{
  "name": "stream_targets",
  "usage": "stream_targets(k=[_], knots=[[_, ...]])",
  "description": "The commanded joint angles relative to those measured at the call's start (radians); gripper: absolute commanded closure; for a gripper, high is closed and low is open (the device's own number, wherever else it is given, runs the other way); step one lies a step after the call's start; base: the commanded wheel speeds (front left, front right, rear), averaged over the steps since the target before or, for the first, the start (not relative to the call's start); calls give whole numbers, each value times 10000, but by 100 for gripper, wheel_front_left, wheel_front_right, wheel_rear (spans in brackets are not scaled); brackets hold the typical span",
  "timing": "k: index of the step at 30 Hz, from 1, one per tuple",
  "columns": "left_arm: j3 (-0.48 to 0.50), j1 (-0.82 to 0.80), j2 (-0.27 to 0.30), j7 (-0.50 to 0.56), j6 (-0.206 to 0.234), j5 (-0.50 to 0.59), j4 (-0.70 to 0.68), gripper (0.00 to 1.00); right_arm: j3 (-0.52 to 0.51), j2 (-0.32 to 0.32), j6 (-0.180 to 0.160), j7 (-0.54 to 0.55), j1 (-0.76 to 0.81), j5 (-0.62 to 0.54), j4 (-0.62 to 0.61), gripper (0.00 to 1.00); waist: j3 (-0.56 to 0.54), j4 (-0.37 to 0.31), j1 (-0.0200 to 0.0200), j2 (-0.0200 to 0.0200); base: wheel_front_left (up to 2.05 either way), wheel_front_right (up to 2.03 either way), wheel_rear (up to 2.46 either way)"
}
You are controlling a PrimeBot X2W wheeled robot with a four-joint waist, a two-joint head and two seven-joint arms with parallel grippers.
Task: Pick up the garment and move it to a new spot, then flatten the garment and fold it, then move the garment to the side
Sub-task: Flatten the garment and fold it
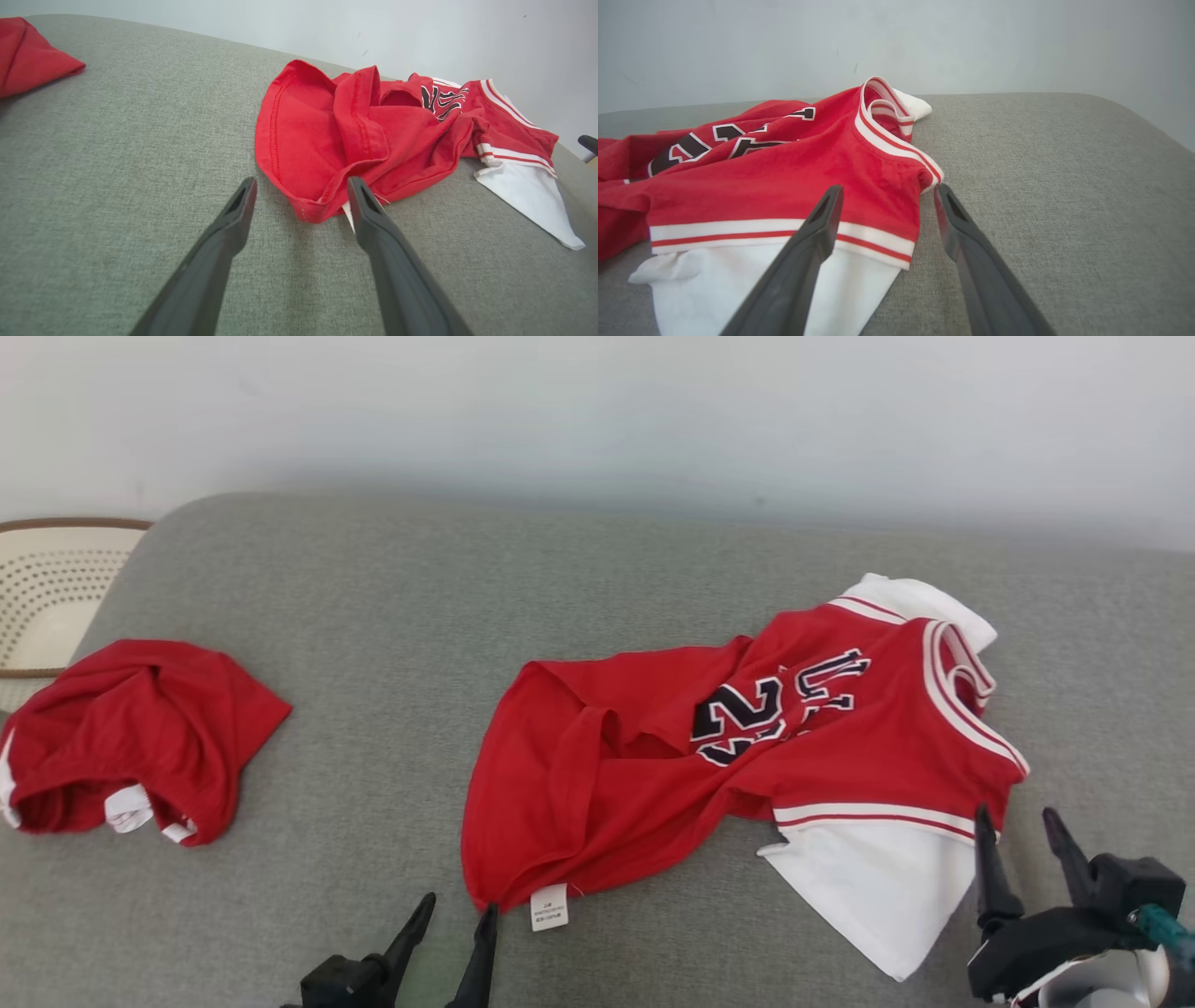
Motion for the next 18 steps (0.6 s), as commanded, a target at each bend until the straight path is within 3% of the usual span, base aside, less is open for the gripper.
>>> stream_targets(k=[1, 9, 18], knots=[[16, -126, 10, -12, -22, 59, 33, 0, 50, 66, -6, -2, 145, 84, -92, 0, -1, -198, 1, 0, 0, 0, 0], [-79, -649, 10, -12, -244, 622, 370, 0, 379, 156, -6, -2, 455, 166, -327, 0, 156, -734, 1, 0, 0, 0, 0], [-320, -1622, 15, -12, -275, 1356, 1866, 0, 446, 124, -6, -2, 350, 208, -181, 0, 376, -1201, 1, 0, 0, 0, 0]])
